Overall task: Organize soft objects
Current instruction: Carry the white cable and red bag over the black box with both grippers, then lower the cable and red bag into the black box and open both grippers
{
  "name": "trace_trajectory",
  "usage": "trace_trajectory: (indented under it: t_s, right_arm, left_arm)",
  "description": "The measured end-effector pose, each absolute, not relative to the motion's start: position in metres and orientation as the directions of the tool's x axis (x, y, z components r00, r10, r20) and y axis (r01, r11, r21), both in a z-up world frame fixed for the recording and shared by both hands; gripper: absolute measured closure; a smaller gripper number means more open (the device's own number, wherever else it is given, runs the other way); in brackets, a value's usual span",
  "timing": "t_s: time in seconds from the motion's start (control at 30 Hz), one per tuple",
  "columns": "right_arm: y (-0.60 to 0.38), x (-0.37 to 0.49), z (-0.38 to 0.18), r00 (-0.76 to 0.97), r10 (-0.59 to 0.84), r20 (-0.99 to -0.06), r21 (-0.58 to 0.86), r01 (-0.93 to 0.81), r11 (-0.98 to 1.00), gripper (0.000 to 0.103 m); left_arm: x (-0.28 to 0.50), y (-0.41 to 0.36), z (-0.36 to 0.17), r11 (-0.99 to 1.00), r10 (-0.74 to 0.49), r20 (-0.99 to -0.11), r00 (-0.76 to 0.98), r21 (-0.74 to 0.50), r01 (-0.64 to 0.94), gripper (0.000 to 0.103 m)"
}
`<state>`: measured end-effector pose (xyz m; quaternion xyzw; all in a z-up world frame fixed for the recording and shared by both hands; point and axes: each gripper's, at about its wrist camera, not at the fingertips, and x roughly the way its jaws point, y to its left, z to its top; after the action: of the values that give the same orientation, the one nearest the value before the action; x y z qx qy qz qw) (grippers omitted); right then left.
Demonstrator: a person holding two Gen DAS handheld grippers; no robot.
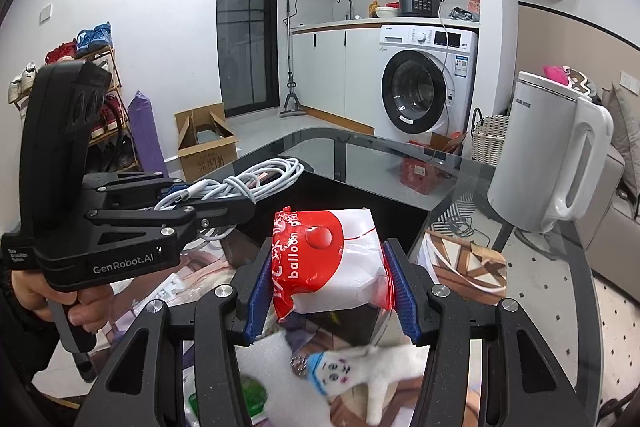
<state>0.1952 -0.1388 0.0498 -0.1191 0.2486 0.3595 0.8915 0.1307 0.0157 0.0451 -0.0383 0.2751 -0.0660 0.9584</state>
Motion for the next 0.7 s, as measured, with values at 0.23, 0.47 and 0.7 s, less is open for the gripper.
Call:
trace_trajectory:
  t_s: [0.23, 0.47, 0.7]
  right_arm:
    - [-0.128, 0.214, 0.04, 0.606, 0.577, -0.547, -0.037, -0.707, 0.706, 0.05]
    - [-0.117, 0.229, 0.034, 0.602, 0.562, -0.567, -0.051, -0.707, 0.706, 0.05]
    - [-0.108, 0.241, 0.028, 0.595, 0.542, -0.594, -0.07, -0.71, 0.701, 0.05]
  left_arm:
    - [0.147, 0.015, 0.04, 0.989, -0.144, -0.535, 0.833, -0.091, 0.112, 0.079]
    - [0.163, 0.015, 0.036, 0.989, -0.145, -0.557, 0.817, -0.093, 0.112, 0.079]
    - [0.17, 0.015, 0.033, 0.988, -0.153, -0.567, 0.809, -0.103, 0.115, 0.079]
